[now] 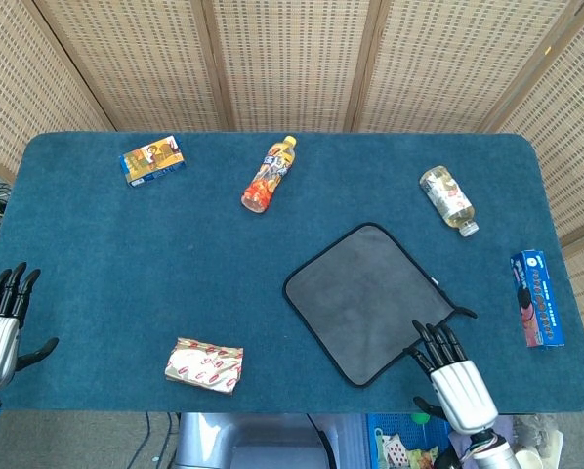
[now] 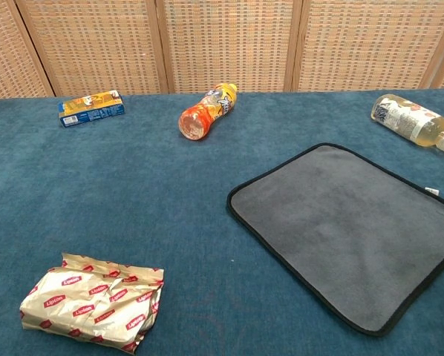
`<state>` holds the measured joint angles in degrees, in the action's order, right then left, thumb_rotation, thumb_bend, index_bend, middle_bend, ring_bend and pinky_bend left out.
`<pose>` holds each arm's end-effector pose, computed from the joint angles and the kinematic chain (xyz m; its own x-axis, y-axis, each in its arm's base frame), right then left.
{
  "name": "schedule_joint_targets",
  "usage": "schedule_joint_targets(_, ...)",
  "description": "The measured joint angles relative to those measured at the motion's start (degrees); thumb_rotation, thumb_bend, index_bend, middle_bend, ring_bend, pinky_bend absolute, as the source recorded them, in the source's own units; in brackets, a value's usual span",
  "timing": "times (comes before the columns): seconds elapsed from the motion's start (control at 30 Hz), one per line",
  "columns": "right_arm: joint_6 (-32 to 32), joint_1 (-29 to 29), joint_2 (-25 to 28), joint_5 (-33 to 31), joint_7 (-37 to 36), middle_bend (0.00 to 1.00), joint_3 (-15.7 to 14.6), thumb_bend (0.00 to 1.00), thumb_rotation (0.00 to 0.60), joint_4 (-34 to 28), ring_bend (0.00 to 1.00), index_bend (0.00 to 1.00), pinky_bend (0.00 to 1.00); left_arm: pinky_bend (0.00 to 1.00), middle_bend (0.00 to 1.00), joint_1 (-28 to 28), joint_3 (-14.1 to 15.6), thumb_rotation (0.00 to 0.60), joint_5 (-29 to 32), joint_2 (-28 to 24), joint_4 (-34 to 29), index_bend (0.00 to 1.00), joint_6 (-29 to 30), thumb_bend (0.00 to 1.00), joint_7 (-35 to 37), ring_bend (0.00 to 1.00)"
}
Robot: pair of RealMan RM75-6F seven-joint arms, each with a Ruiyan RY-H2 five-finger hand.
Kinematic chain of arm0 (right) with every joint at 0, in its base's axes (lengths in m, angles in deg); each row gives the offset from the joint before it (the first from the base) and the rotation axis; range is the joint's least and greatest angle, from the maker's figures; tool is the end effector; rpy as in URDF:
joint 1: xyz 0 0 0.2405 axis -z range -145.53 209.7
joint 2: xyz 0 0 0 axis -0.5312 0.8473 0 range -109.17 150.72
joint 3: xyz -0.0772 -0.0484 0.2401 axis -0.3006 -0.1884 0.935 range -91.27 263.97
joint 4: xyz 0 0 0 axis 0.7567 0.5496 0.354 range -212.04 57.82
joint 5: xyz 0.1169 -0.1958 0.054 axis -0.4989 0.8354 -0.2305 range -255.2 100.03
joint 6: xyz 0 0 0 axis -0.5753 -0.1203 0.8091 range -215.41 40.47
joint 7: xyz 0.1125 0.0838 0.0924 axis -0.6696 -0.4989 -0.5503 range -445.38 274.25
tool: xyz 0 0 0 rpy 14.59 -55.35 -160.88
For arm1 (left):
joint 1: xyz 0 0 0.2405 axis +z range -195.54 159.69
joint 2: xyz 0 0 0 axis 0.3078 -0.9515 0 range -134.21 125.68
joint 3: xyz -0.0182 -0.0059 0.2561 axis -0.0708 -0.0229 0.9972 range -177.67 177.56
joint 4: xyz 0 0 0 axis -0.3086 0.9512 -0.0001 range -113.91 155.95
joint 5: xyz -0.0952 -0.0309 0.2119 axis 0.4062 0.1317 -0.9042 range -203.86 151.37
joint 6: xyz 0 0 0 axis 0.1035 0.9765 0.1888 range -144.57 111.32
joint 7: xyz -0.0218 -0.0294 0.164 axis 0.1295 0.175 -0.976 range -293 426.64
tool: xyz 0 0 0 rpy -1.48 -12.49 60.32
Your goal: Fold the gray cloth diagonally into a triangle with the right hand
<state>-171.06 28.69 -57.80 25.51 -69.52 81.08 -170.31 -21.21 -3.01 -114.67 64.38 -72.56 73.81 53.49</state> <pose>-0.2447 -0.1537 0.0219 0.4327 -0.1054 0.8954 -0.8675 -0.3189 0.3817 -0.3007 0.1973 0.1218 0.5124 -0.0814 0.8549 0.8572 -0.0119 -0.5149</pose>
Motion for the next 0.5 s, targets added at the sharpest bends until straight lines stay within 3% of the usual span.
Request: schedule_joint_targets(0.5, 4.34, -1.87, -6.29, -3.37, 3.14, 0.0, 1.79, 0.0, 0.6, 1.28, 0.0, 0.31, 0.0, 0.0, 0.0, -0.21, 0.09, 0.6, -0.08, 0.16, 0.11, 0.0, -0.37, 0.09, -0.02, 0.0)
